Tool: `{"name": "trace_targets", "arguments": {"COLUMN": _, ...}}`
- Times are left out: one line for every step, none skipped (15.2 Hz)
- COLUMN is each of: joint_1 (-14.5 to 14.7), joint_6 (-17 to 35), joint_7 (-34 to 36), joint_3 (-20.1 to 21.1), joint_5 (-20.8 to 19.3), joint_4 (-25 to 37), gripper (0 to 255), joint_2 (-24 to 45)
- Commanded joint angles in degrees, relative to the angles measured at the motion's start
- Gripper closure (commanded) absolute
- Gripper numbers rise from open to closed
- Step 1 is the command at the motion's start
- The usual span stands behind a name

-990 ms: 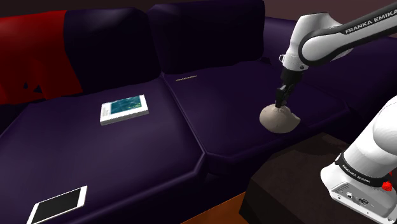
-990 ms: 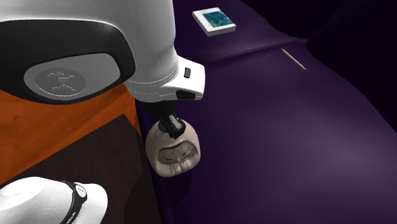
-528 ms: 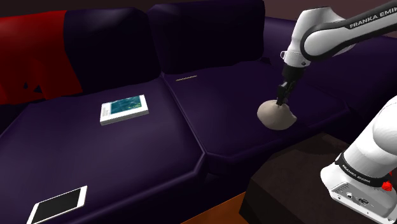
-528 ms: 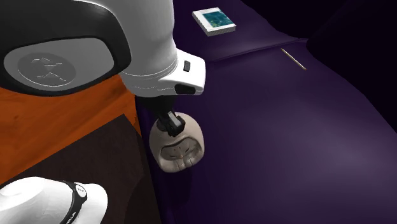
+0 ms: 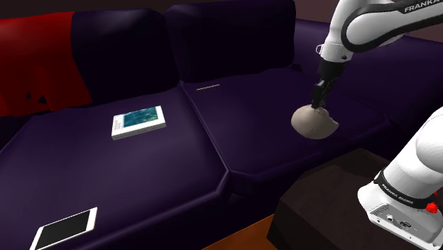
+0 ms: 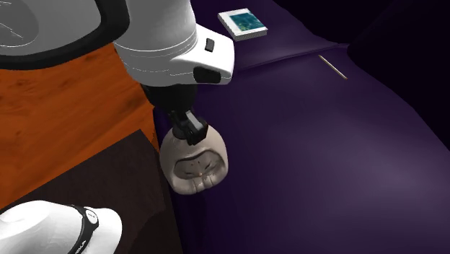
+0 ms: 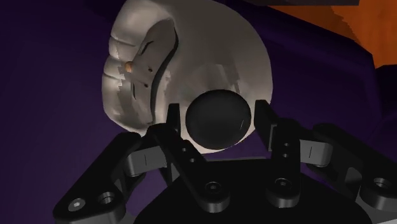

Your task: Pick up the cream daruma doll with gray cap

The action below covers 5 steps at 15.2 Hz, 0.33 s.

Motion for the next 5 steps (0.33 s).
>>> {"name": "trace_targets", "arguments": {"joint_1": -0.03, "joint_6": -1.88, "joint_7": 0.07, "joint_3": 0.05, "joint_5": -0.02, "joint_4": 1.27, "gripper": 255, "joint_2": -0.71}}
{"name": "trace_targets", "arguments": {"joint_1": -0.03, "joint_6": -2.76, "joint_7": 0.11, "joint_3": 0.08, "joint_5": -0.02, "joint_4": 1.89, "gripper": 255, "joint_2": -0.97}}
{"name": "trace_targets", "arguments": {"joint_1": -0.02, "joint_6": -3.64, "joint_7": 0.16, "joint_3": 0.11, "joint_5": -0.01, "joint_4": 2.52, "gripper": 255, "joint_2": -1.21}}
{"name": "trace_targets", "arguments": {"joint_1": -0.02, "joint_6": -3.78, "joint_7": 0.17, "joint_3": 0.12, "joint_5": -0.01, "joint_4": 2.61, "gripper": 255, "joint_2": -1.26}}
{"name": "trace_targets", "arguments": {"joint_1": -0.02, "joint_6": -3.77, "joint_7": 0.17, "joint_3": 0.12, "joint_5": -0.01, "joint_4": 2.62, "gripper": 255, "joint_2": -1.25}}
